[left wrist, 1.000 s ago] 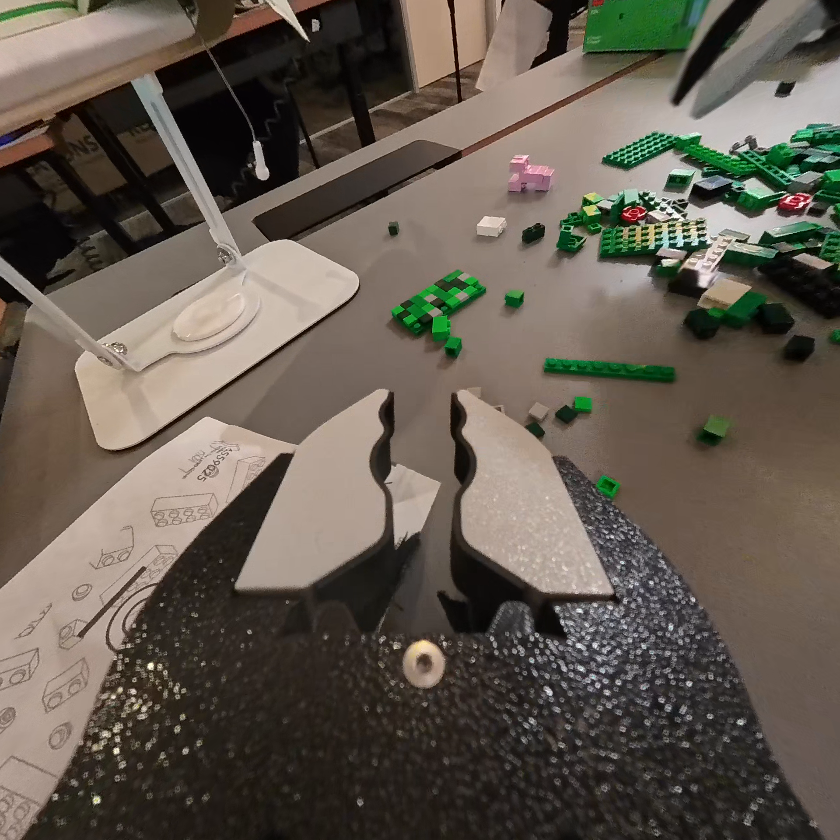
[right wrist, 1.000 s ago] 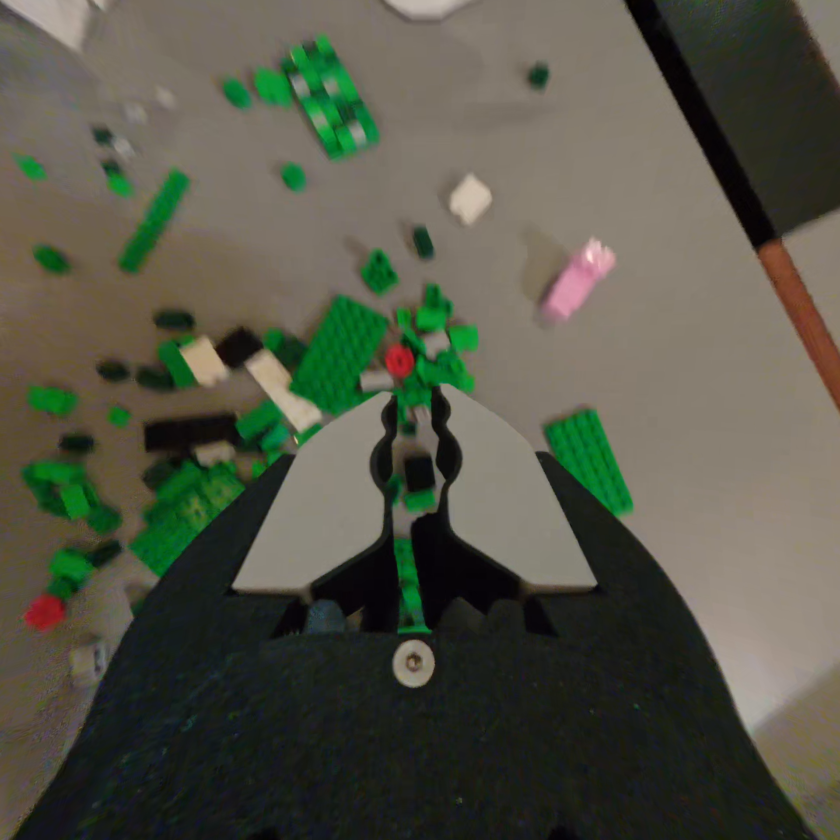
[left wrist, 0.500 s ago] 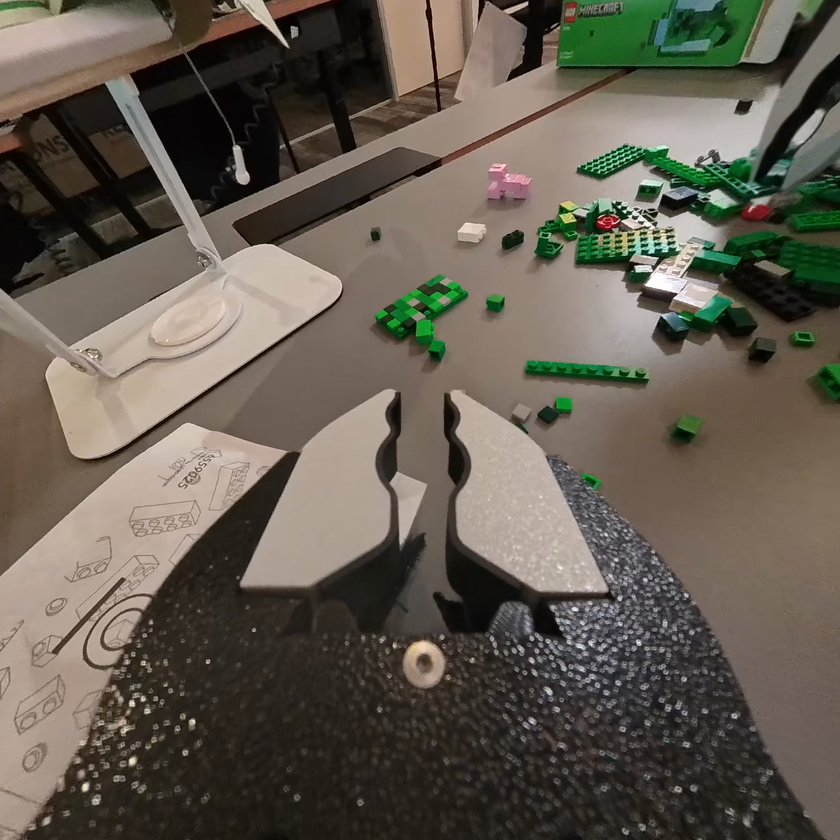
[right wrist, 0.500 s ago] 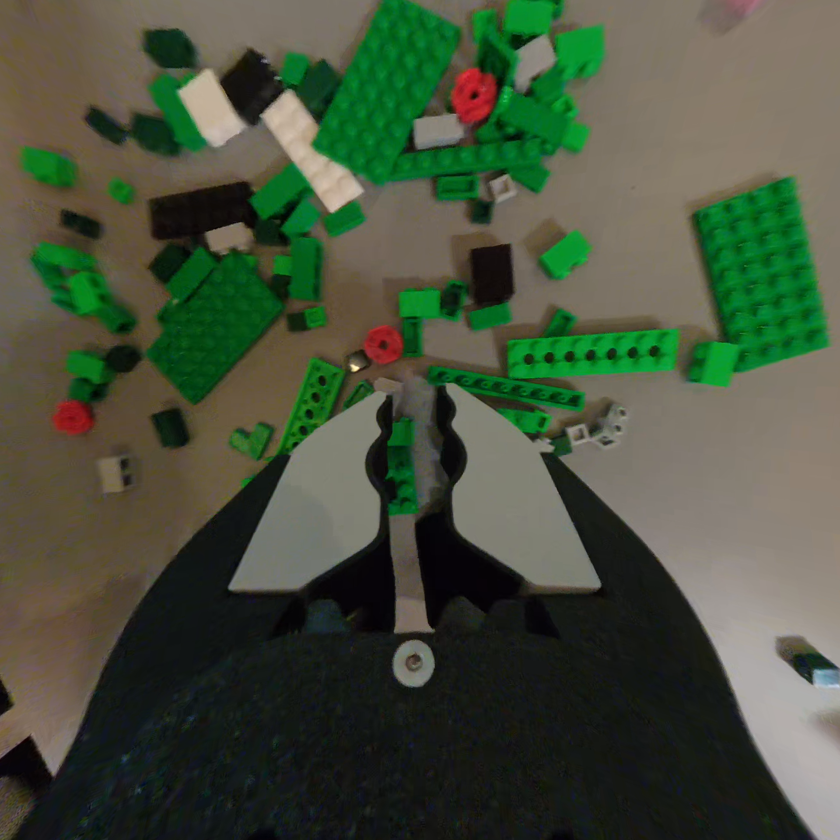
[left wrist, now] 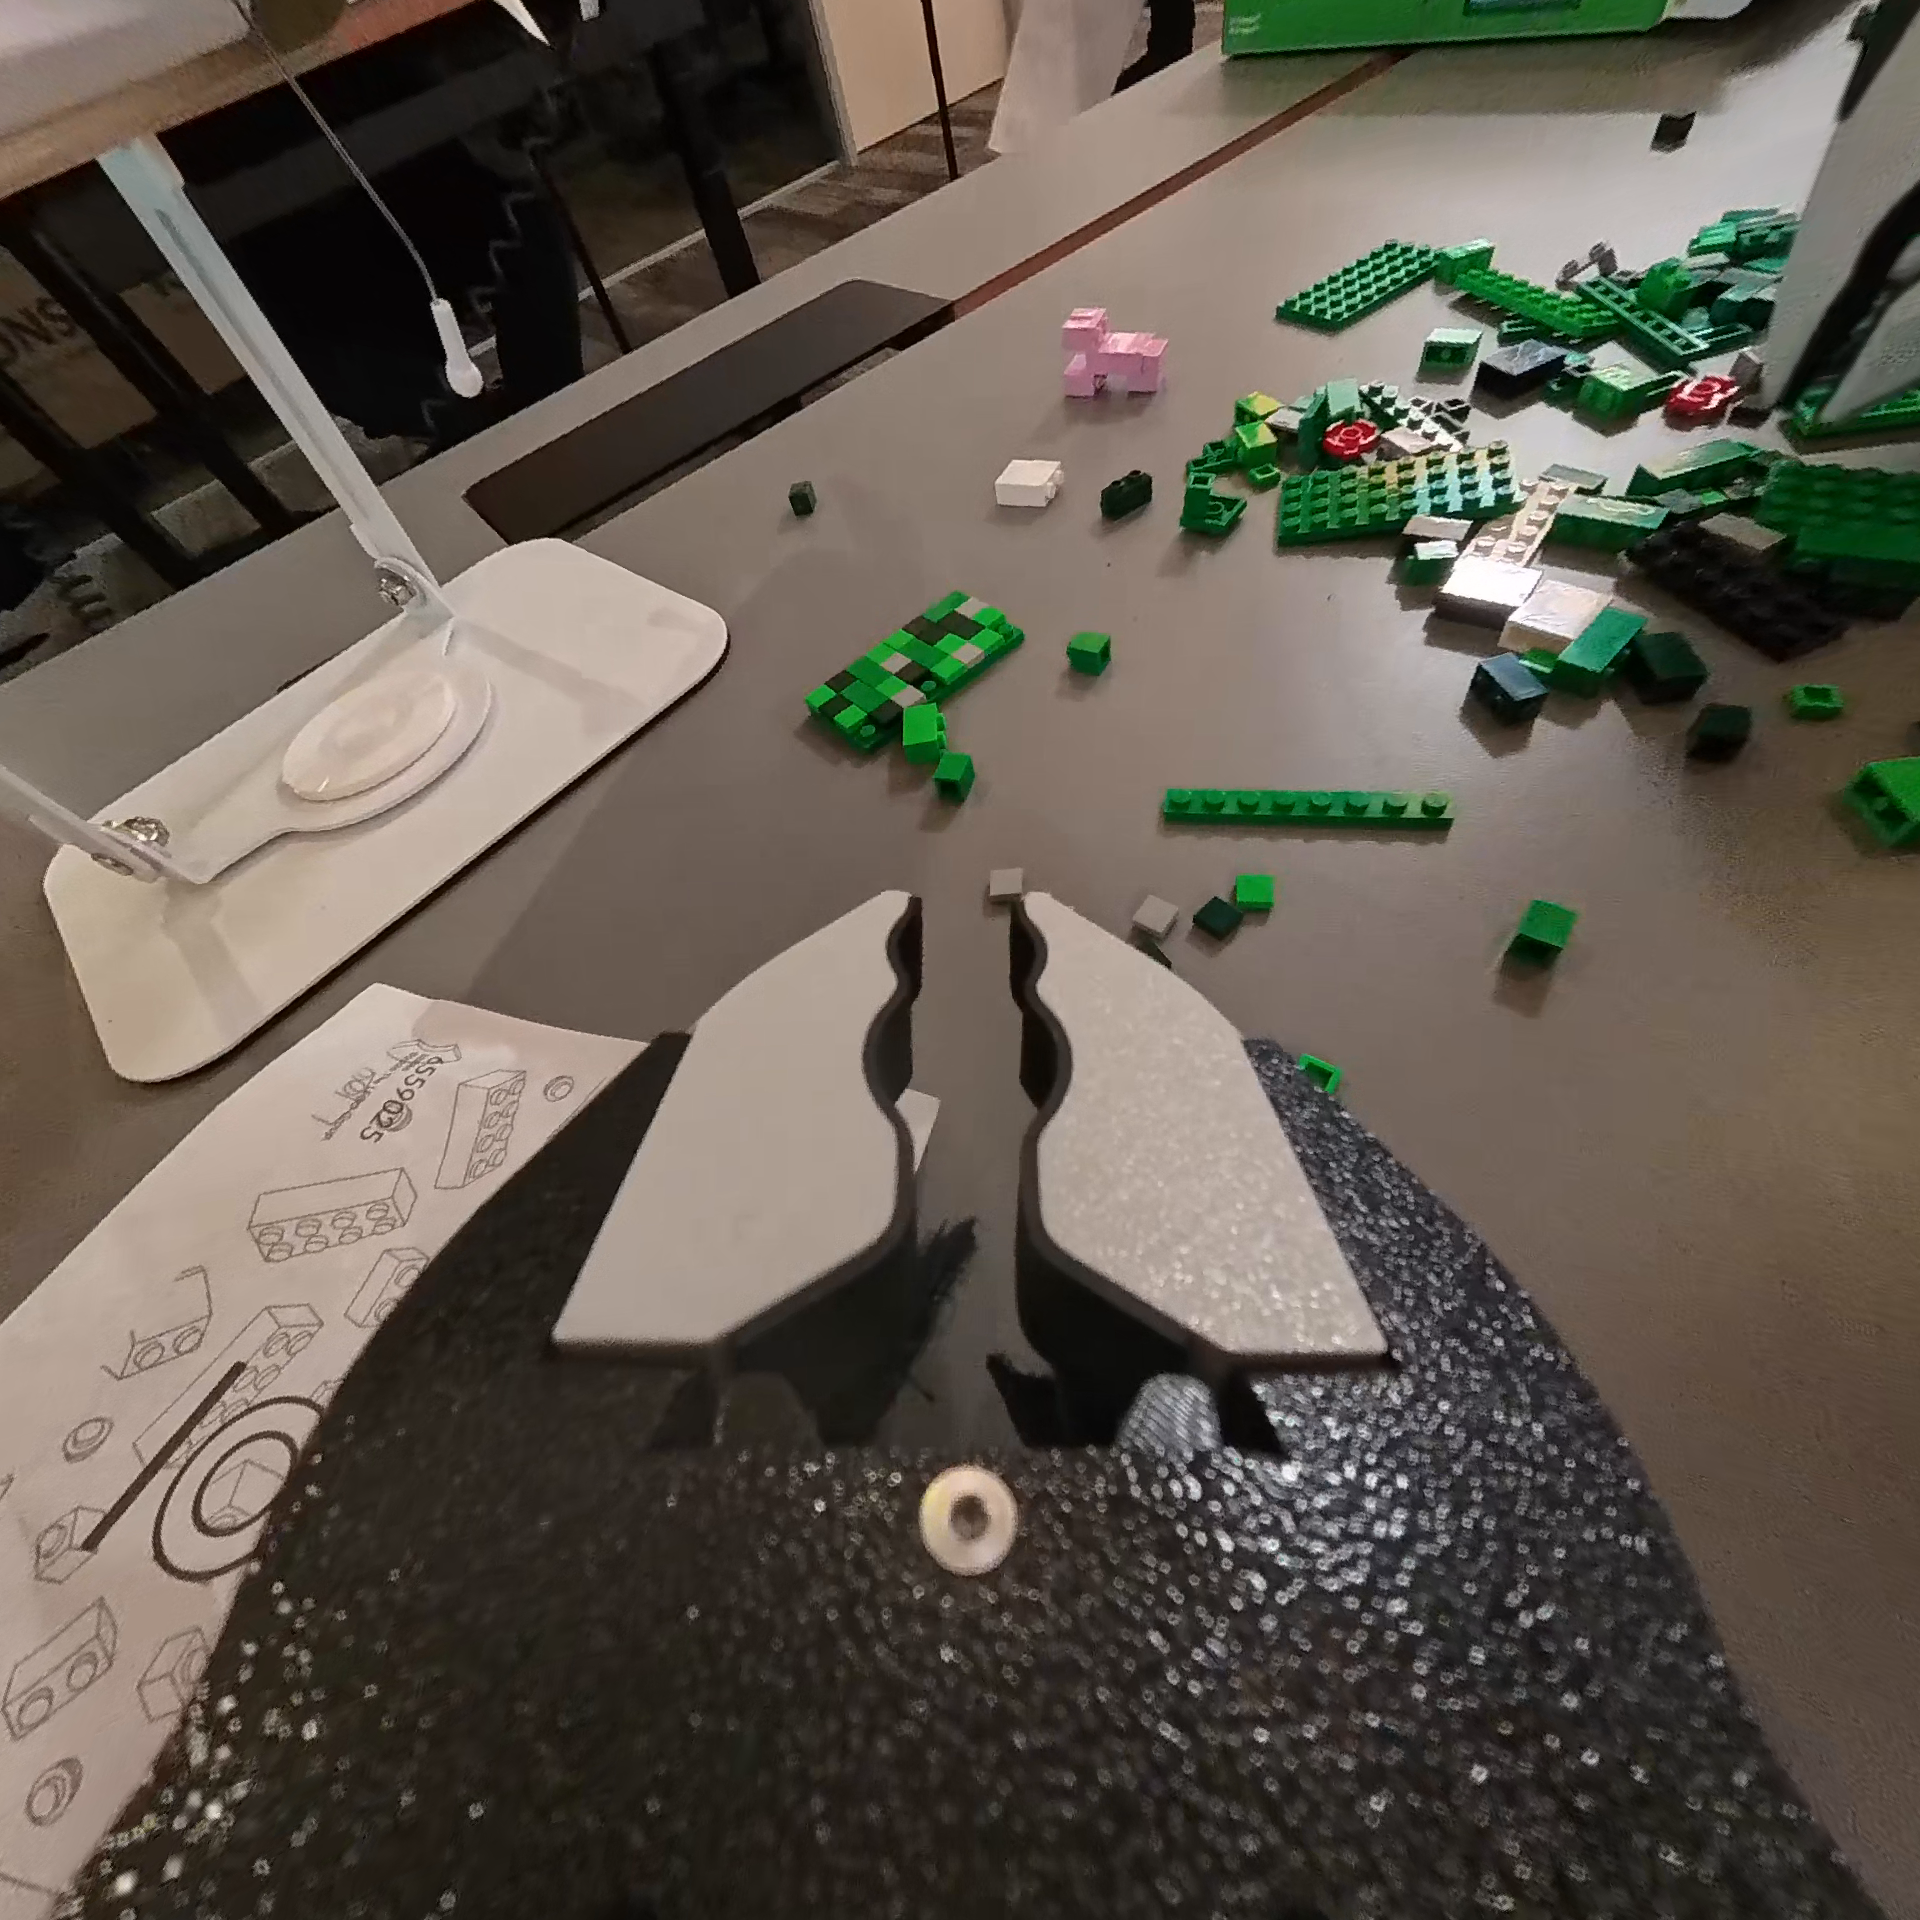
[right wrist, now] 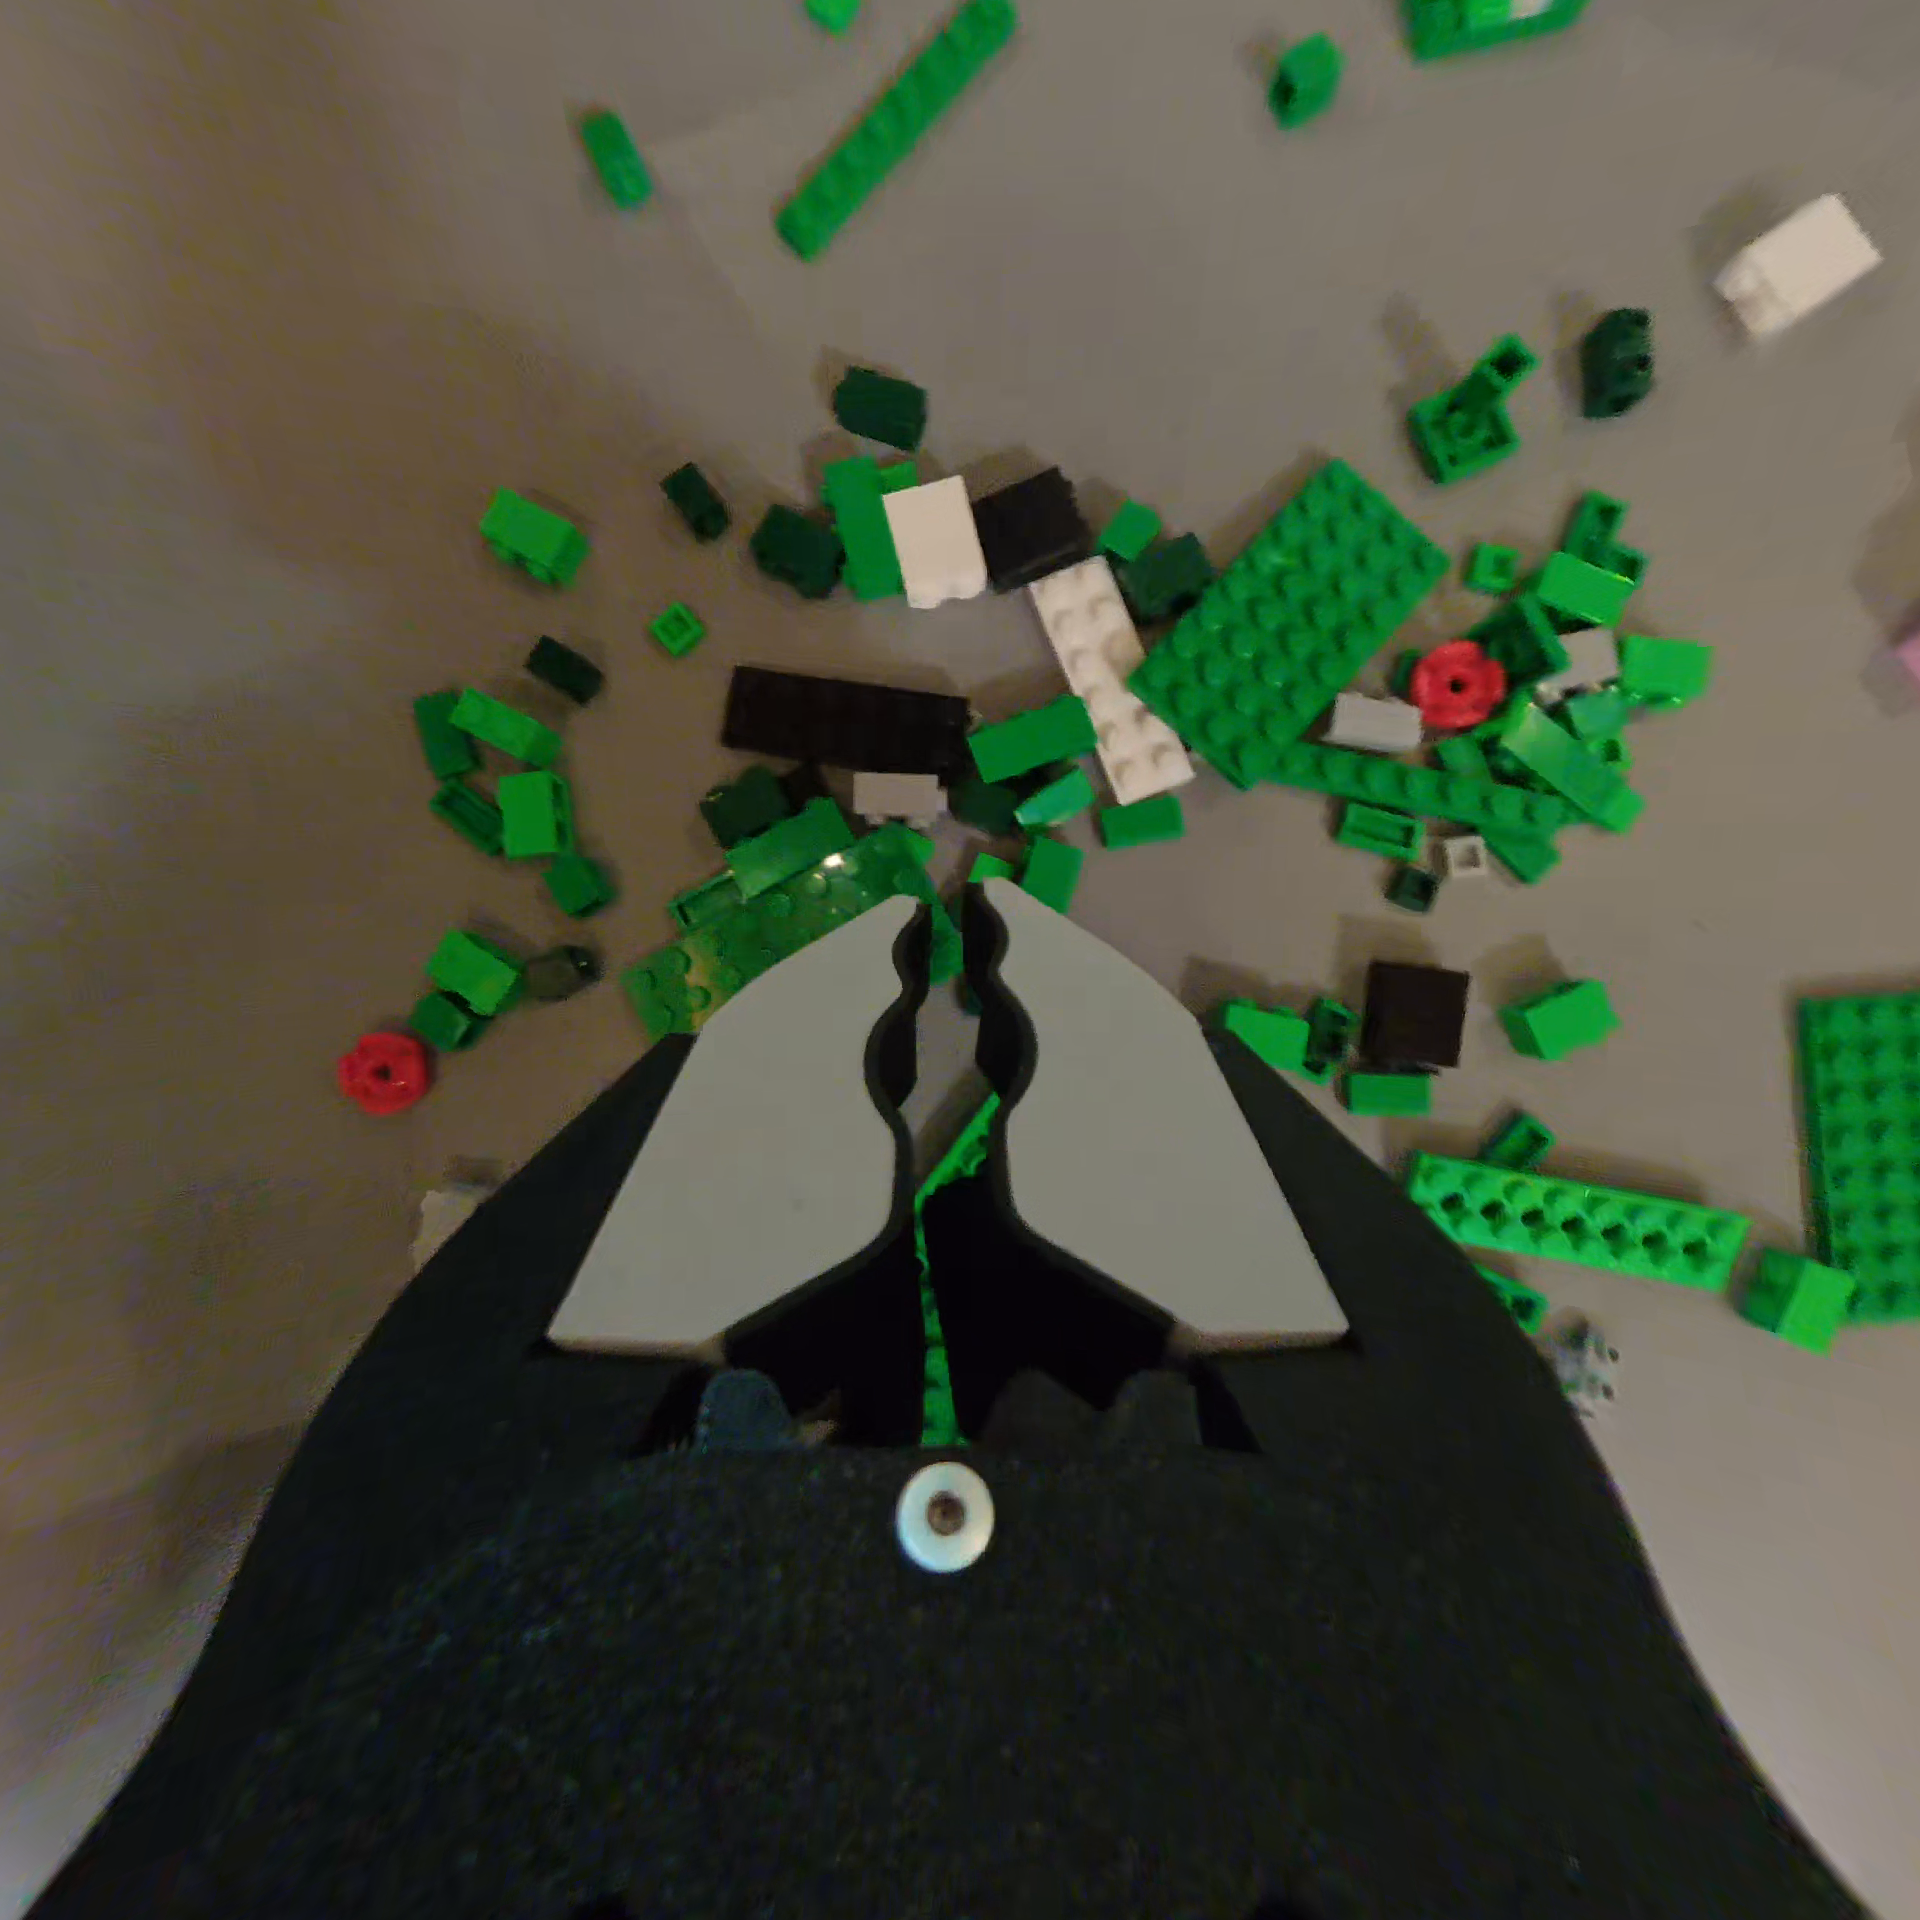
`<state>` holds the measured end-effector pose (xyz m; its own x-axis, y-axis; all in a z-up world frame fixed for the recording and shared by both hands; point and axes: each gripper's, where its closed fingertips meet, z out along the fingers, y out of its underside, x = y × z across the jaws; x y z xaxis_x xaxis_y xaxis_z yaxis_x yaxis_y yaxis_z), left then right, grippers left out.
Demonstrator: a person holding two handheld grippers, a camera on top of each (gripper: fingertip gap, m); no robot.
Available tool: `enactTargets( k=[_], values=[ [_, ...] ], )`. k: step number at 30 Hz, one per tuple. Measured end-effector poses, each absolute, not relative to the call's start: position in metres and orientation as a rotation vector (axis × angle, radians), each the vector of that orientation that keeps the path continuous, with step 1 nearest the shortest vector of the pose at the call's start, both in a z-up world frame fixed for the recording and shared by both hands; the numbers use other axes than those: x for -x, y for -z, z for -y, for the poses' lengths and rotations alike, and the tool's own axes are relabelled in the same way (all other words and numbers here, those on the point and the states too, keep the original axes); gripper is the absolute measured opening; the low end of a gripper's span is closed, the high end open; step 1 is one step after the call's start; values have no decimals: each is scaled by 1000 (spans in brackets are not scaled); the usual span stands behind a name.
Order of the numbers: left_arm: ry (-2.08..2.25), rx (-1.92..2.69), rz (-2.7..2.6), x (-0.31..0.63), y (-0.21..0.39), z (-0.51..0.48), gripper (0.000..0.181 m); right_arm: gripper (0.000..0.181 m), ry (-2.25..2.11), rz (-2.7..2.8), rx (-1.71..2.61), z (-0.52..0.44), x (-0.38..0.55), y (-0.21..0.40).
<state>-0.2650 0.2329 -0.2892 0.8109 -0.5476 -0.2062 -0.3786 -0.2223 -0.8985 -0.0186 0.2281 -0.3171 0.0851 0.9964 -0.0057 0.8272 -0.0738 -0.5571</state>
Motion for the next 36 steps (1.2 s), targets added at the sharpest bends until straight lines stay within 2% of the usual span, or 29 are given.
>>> enactTargets(
  k=[17, 24, 29, 36],
  values=[
    [195, 1856, -734, 261, 292, -230, 14, 13, -499, 1811, 2101, -238, 25, 333],
    [193, 1858, -745, 260, 293, -230, 14, 0, -427, 1844, 2074, -241, 23, 334],
    [194, 1862, -744, 260, 293, -230, 14, 0, -411, 1826, 2018, -245, 31, 315],
    [202, 1859, -743, 259, 293, -229, 14, 13, -381, 1927, 2083, -242, 25, 331]
  ],
)
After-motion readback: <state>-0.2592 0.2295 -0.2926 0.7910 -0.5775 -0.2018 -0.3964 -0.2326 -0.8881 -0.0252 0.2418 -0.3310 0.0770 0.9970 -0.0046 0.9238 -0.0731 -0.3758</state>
